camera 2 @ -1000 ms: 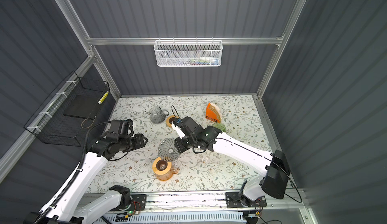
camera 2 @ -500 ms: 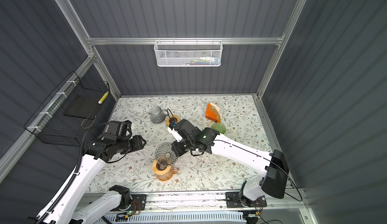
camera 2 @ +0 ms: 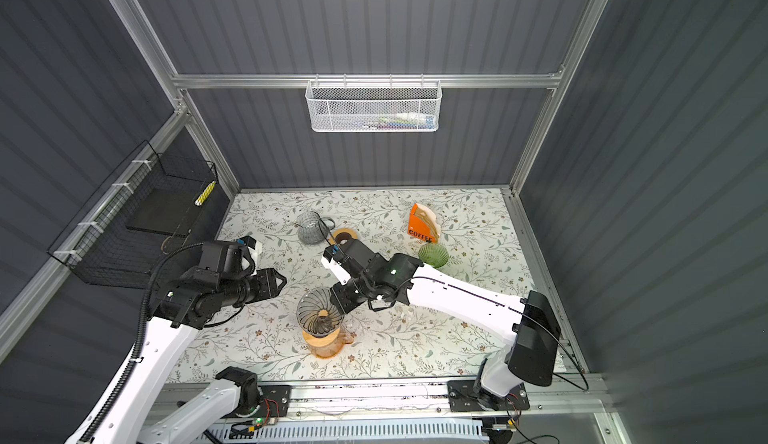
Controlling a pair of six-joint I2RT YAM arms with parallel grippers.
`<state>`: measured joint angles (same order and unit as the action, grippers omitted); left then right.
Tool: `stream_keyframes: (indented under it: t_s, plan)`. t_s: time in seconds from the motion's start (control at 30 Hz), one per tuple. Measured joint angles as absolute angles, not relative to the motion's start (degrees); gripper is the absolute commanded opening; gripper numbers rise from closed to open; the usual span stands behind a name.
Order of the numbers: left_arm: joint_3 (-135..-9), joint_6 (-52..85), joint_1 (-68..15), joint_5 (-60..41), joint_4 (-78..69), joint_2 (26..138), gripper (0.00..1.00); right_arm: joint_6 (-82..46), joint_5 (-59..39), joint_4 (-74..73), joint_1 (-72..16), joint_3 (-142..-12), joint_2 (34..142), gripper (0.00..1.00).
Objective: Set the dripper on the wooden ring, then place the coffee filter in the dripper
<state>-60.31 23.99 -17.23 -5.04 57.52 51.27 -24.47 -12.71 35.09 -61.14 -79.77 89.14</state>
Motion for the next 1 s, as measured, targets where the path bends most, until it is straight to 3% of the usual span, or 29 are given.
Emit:
stream_keyframes:
  t_s: [1.0]
  plan:
    - [-60.29, 20.1, -17.23, -12.21, 63.05, 50.11, 0.47, -26.65, -13.67, 34.3, -62.24, -79.96, 94.15, 0.0]
